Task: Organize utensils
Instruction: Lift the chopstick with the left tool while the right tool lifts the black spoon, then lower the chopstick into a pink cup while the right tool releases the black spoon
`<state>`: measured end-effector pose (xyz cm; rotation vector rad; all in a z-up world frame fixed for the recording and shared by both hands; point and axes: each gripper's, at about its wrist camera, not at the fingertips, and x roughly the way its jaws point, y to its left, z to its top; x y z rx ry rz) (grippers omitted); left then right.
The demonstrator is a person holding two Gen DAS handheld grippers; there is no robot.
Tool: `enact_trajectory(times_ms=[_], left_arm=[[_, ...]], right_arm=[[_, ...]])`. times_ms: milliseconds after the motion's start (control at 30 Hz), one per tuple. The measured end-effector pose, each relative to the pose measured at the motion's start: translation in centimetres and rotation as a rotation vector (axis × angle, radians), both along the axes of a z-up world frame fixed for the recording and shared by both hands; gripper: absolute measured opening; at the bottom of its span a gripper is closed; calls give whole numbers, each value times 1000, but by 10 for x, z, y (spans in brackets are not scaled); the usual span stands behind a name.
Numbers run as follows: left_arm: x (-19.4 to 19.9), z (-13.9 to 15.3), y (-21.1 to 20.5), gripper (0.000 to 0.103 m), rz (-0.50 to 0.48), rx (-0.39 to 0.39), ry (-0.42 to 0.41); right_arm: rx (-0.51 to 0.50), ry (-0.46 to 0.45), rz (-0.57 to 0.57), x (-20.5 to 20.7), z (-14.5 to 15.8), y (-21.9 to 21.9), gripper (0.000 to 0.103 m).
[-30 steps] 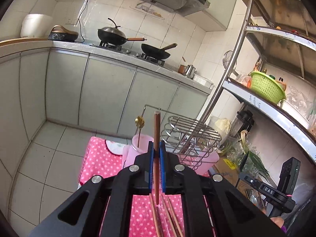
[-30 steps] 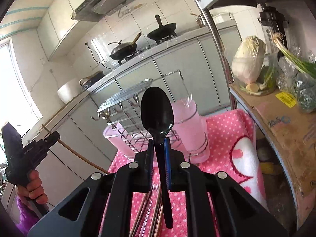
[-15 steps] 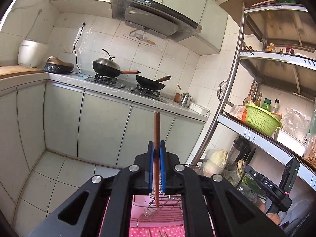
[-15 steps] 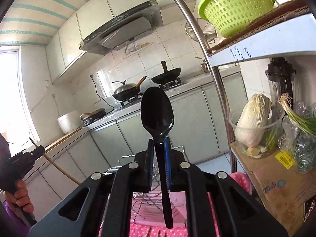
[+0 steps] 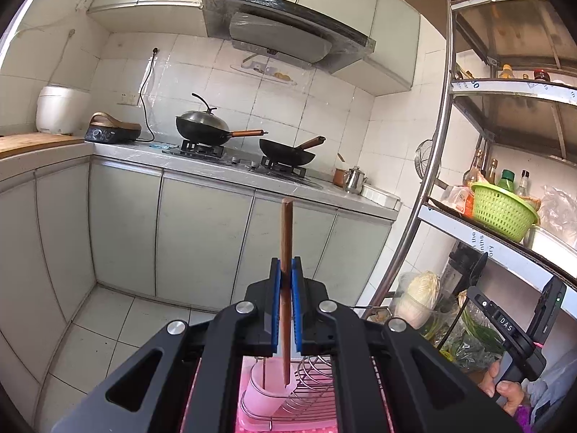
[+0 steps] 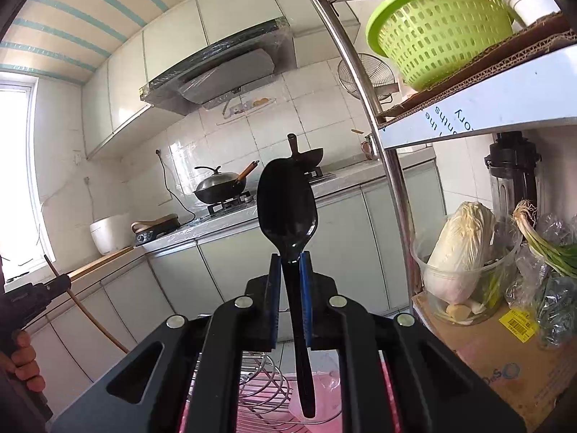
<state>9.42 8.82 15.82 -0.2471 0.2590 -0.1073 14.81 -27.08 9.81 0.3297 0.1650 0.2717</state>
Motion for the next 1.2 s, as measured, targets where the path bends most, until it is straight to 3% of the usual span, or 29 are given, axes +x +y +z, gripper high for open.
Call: enact_trajectory(times_ms=[667,1200], left_arm=[[29,-38,-8,5,-31,33,96],[75,-97,-12,5,-47,28,295]], right_arm=[[-39,88,10,24,-43,14,11],[-62,219,14,31,-80,22,11]])
